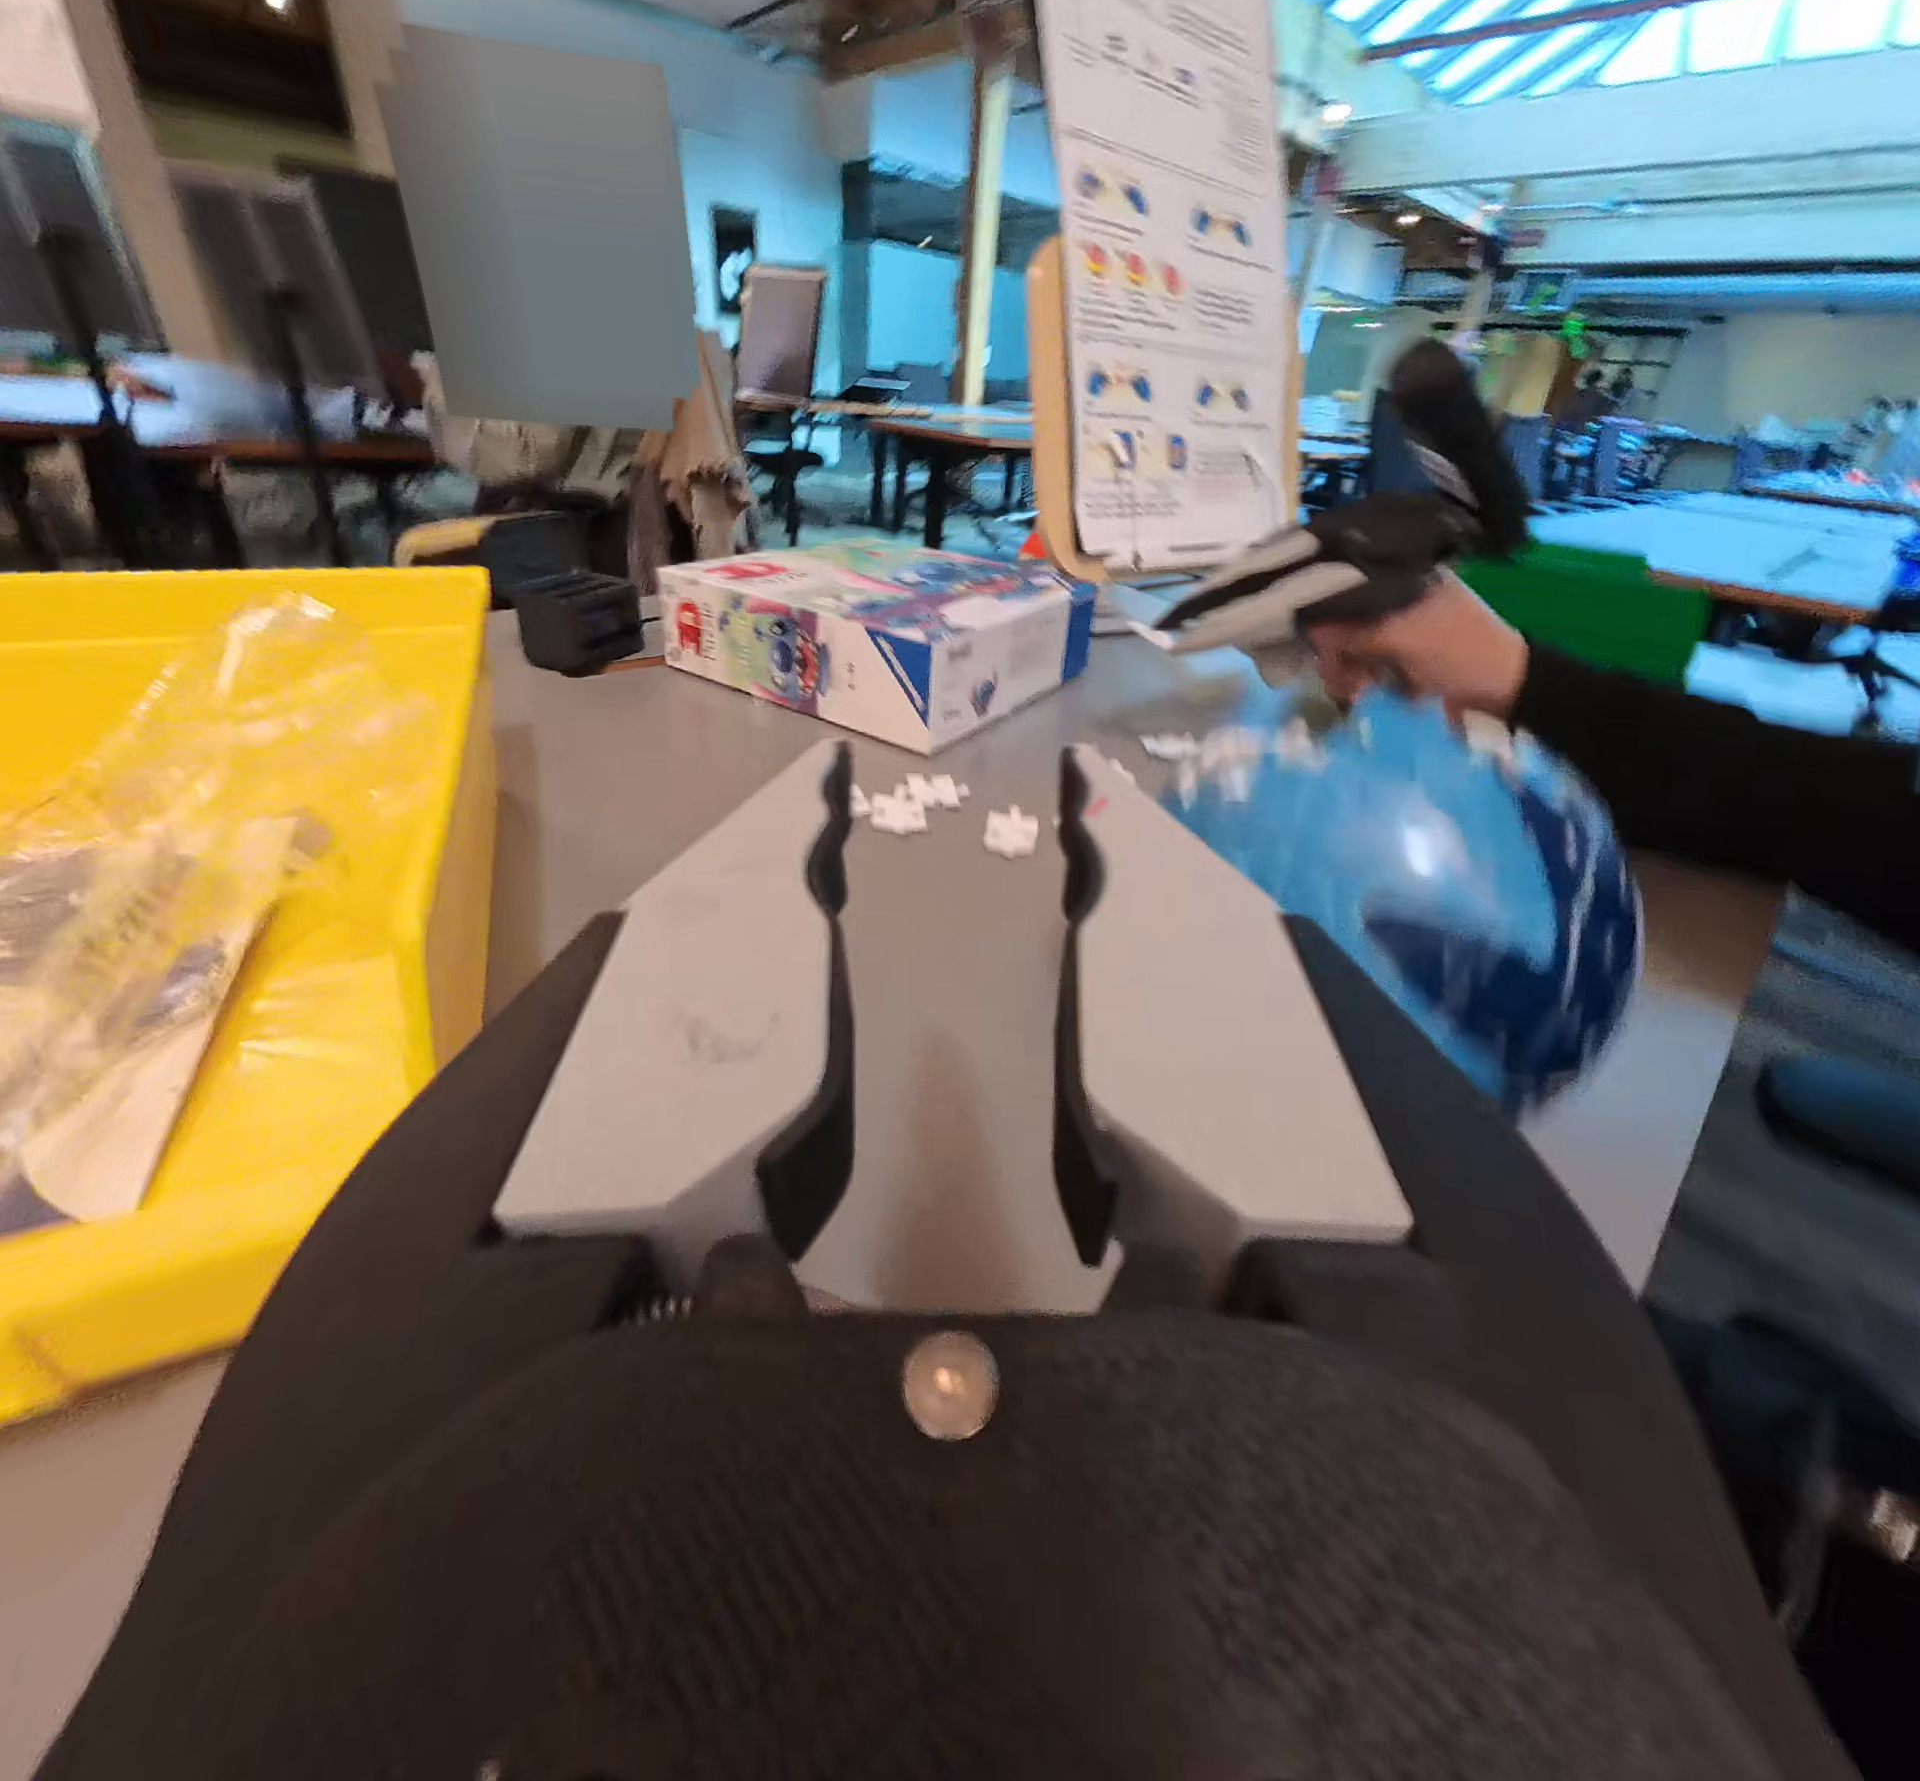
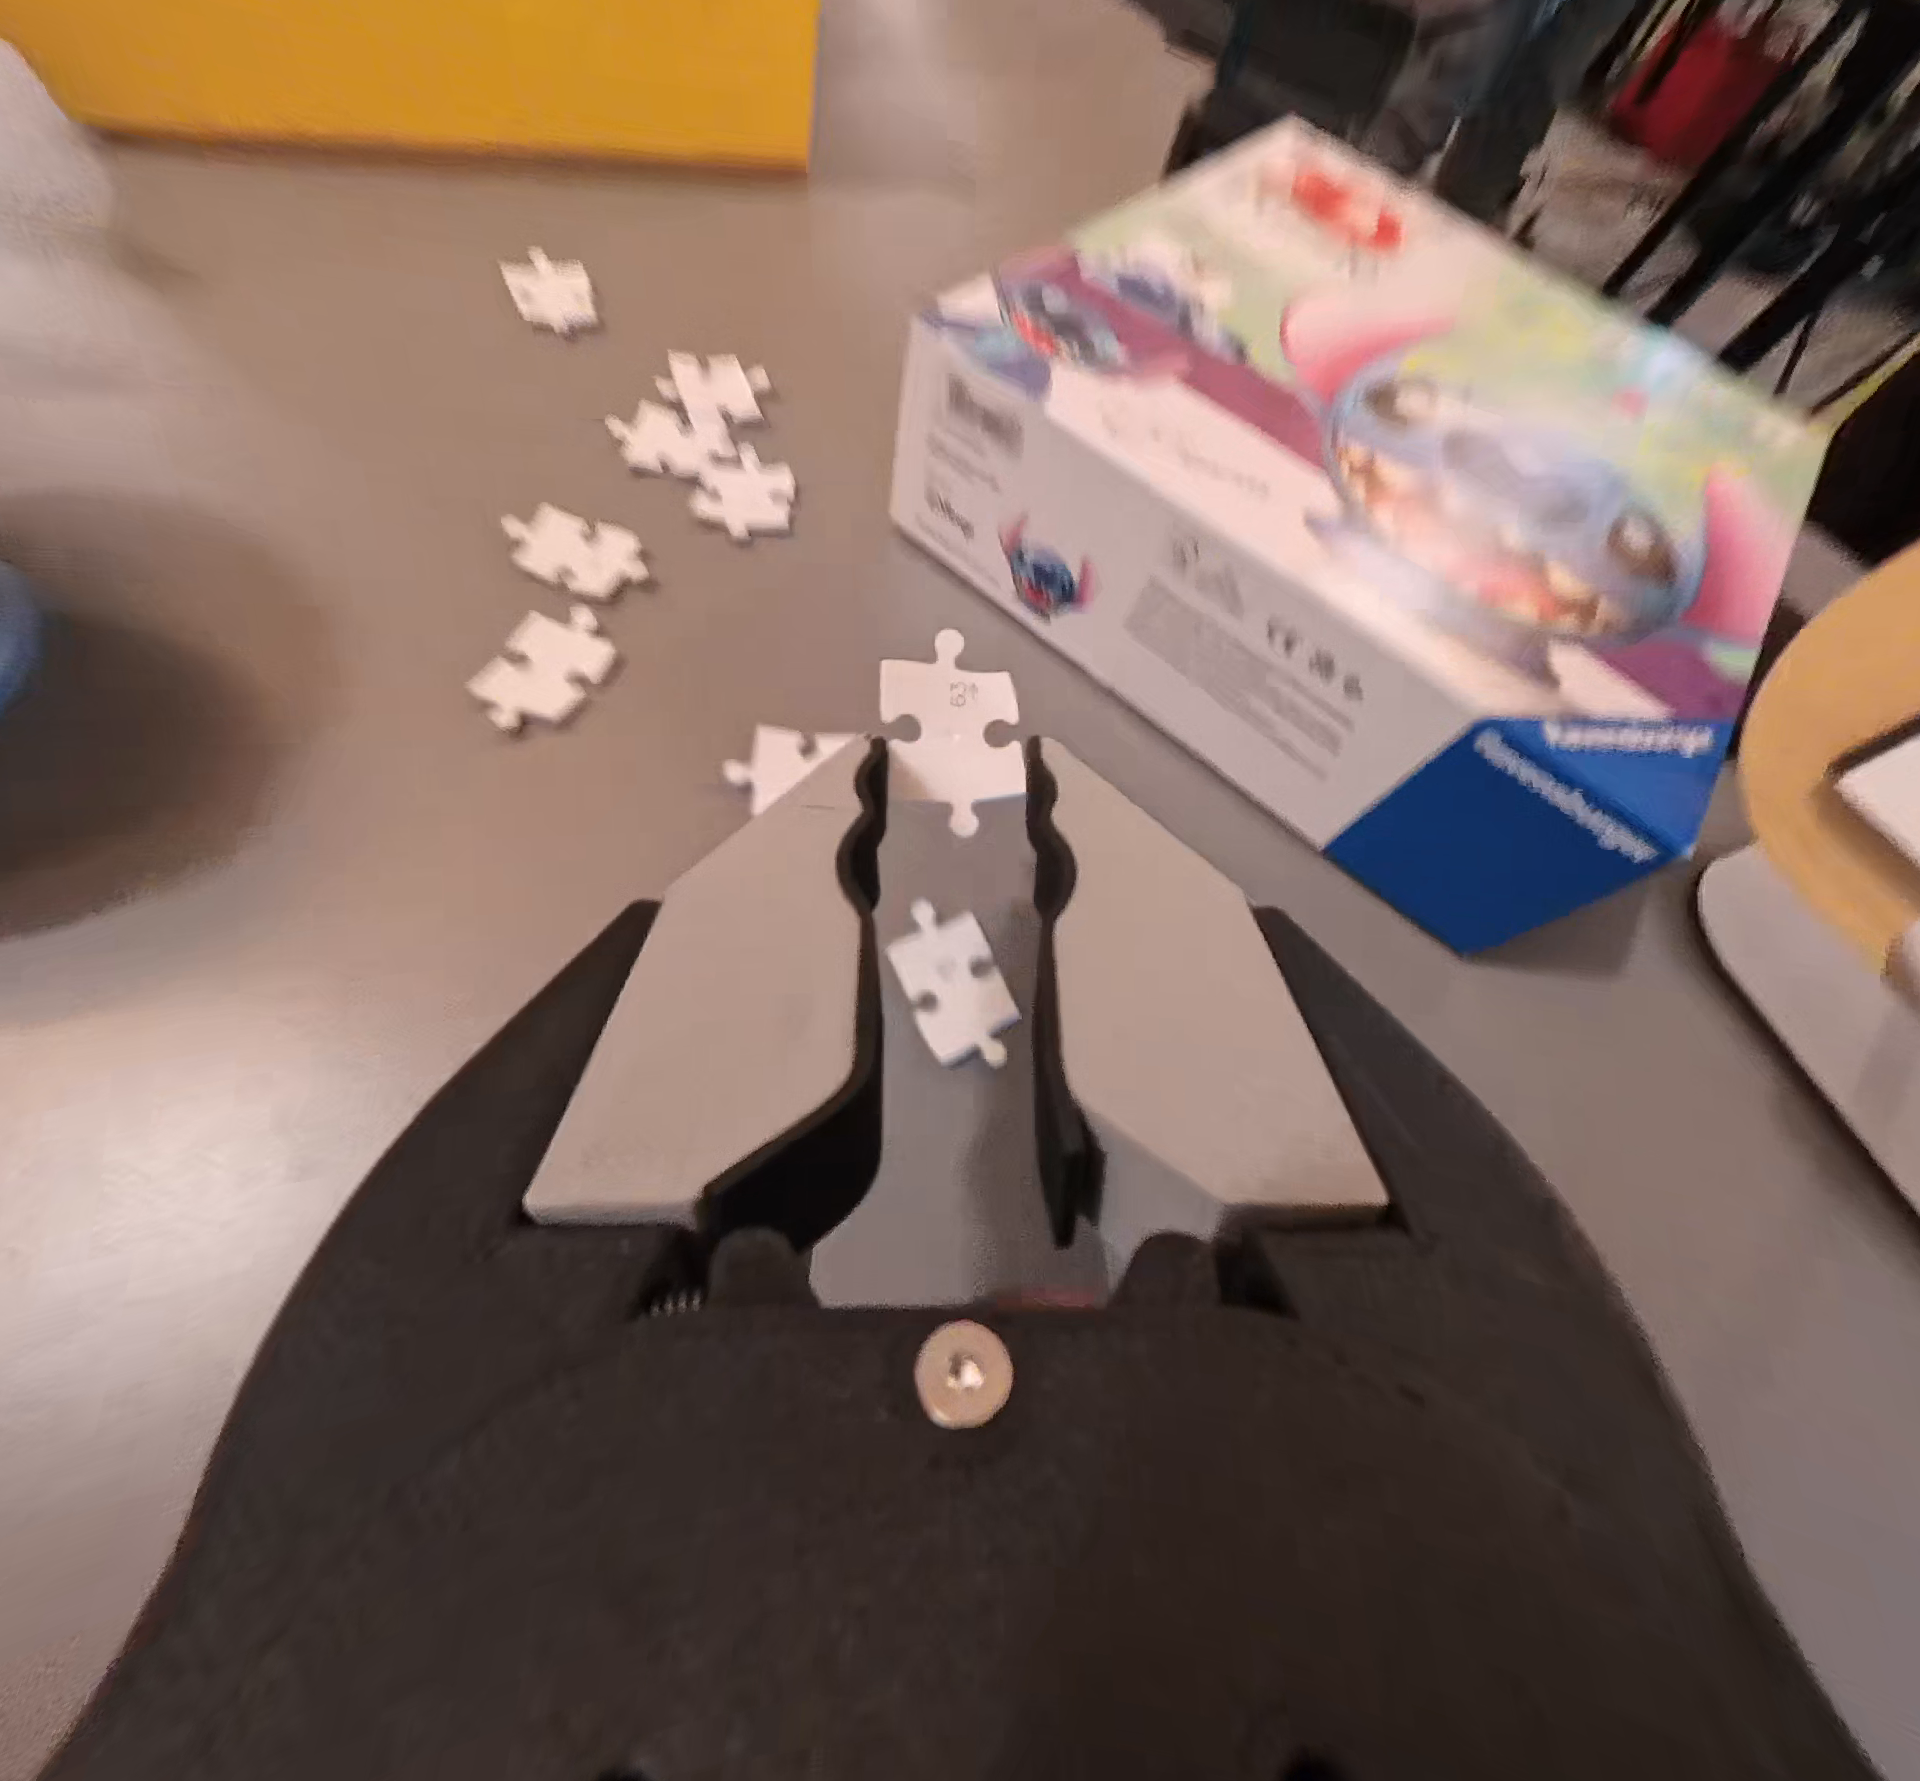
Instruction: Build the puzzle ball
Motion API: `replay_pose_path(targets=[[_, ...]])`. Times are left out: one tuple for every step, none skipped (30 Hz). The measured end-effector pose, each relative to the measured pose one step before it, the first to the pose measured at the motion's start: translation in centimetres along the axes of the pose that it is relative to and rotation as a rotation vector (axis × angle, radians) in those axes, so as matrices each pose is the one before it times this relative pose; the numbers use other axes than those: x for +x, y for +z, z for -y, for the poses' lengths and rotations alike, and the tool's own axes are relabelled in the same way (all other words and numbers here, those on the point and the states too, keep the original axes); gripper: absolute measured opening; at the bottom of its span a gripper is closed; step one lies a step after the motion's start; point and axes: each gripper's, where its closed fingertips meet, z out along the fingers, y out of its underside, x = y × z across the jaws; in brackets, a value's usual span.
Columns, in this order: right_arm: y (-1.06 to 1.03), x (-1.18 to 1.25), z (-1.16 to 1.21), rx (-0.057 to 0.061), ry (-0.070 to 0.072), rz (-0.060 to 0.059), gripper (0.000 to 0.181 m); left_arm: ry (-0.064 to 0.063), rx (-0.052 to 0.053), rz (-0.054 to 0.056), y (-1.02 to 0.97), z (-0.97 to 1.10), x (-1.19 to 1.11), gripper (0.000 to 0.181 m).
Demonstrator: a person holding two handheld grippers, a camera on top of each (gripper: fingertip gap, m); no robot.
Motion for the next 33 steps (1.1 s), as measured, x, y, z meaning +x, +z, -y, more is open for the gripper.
replay_pose_path(targets=[[-0.306,-0.733,1.253,0.0471,-0.0060,-0.0019,0.023,-0.0215,-0.0180,0.0129,0.700,1.294,-0.091,0.035],[-0.138,-0.848,1.130,0.0407,-0.0040,0.0061,0.023,-0.0153,-0.0281,-0.0123,0.927,1.277,0.419,0.036],[0.041,-0.785,0.948,0.0304,-0.0071,0.0038,0.023,-0.0191,-0.0486,-0.0241,1.178,0.980,0.647,0.036],[0.172,-0.585,0.783,0.0230,-0.0120,-0.0077,0.023,-0.0181,-0.0672,-0.0243,1.382,0.616,0.684,0.036],[0.260,-0.479,0.640,0.0173,-0.0151,-0.0111,0.023,-0.0091,-0.0672,-0.0339,1.510,0.443,0.823,0.038],[0.331,-0.463,0.487,0.0105,-0.0142,-0.0072,0.023,-0.0011,-0.0640,-0.0495,1.604,0.265,0.939,0.041],[0.334,-0.392,0.424,0.0086,-0.0093,-0.0070,0.023,0.0014,-0.0680,-0.0477,1.634,0.065,0.699,0.042],[0.319,-0.356,0.447,0.0127,-0.0033,-0.0060,0.023,0.0001,-0.0668,-0.0312,1.553,0.045,0.201,0.042],[0.324,-0.389,0.479,0.0166,0.0032,0.0001,0.023,-0.0049,-0.0520,-0.0182,1.405,0.204,-0.166,0.042],[0.319,-0.374,0.477,0.0184,0.0075,0.0015,0.023,-0.0117,-0.0335,-0.0135,1.251,0.349,-0.379,0.042],[0.316,-0.236,0.416,0.0179,0.0101,-0.0058,0.023,-0.0202,-0.0209,-0.0132,1.143,0.414,-0.469,0.042],[0.277,-0.128,0.337,0.0149,0.0134,-0.0107,0.023,-0.0271,-0.0160,-0.0211,1.075,0.351,-0.399,0.042],[0.218,-0.122,0.287,0.0132,0.0140,-0.0087,0.023,-0.0344,-0.0140,-0.0303,0.993,0.249,-0.267,0.043],[0.152,-0.059,0.256,0.0116,0.0099,-0.0095,0.023,-0.0403,-0.0200,-0.0203,0.924,0.060,-0.372,0.043],[0.081,0.040,0.188,0.0079,0.0013,-0.0138,0.023,-0.0301,-0.0265,-0.0130,0.869,-0.137,-0.361,0.043],[0.053,0.070,0.097,0.0035,-0.0053,-0.0132,0.023,-0.0145,-0.0245,-0.0100,0.777,-0.185,-0.248,0.044],[0.027,0.030,0.027,0.0014,-0.0047,-0.0078,0.023,-0.0063,-0.0164,-0.0042,0.666,-0.141,-0.213,0.045],[-0.012,-0.012,-0.018,0.0024,-0.0013,-0.0030,0.023,-0.0054,-0.0116,-0.0009,0.537,-0.093,-0.166,0.046],[-0.018,-0.010,-0.047,0.0025,0.0005,-0.0020,0.023,-0.0018,-0.0101,-0.0055,0.429,-0.032,-0.008,0.046],[-0.008,0.034,-0.104,-0.0008,-0.0001,-0.0027,0.023,0.0027,-0.0075,-0.0053,0.318,0.024,0.043,0.046],[0.009,0.038,-0.132,-0.0040,-0.0016,-0.0022,0.023,0.0037,-0.0029,0.0008,0.211,0.090,0.008,0.046],[0.004,0.049,-0.096,-0.0036,-0.0018,-0.0032,0.023,0.0028,-0.0004,0.0029,0.149,0.131,0.004,0.046],[0.006,0.051,-0.013,0.0004,-0.0014,-0.0032,0.023,0.0023,-0.0017,-0.0008,0.139,0.112,0.059,0.046],[-0.018,-0.006,0.042,0.0026,-0.0003,0.0001,0.023,0.0011,-0.0032,-0.0038,0.152,0.097,0.101,0.046],[-0.007,-0.041,0.041,0.0021,-0.0002,0.0015,0.023,-0.0001,-0.0061,-0.0037,0.187,0.046,0.097,0.046],[-0.017,-0.018,0.030,0.0007,-0.0020,-0.0015,0.023,0.0002,-0.0076,0.0004,0.198,0.018,0.030,0.046],[-0.006,-0.008,-0.010,-0.0005,-0.0045,-0.0025,0.023,0.0031,-0.0063,0.0022,0.204,0.033,0.014,0.046],[-0.016,0.000,-0.029,-0.0023,-0.0060,-0.0040,0.023,0.0045,-0.0055,-0.0034,0.205,0.013,0.115,0.046],[-0.020,0.039,0.008,-0.0009,-0.0063,-0.0060,0.023,0.0008,-0.0063,-0.0078,0.226,-0.012,0.191,0.046],[-0.035,-0.025,0.056,0.0021,-0.0051,-0.0025,0.023,-0.0013,-0.0075,-0.0064,0.231,-0.058,0.158,0.046],[-0.043,-0.080,0.111,0.0042,-0.0031,0.0015,0.023,-0.0008,-0.0084,0.0013,0.247,-0.076,0.039,0.046],[-0.062,-0.081,0.140,0.0064,-0.0028,0.0007,0.023,0.0004,-0.0124,0.0070,0.260,-0.152,-0.074,0.046],[-0.059,-0.088,0.144,0.0072,-0.0033,0.0007,0.023,0.0026,-0.0122,0.0050,0.261,-0.146,-0.058,0.046]])
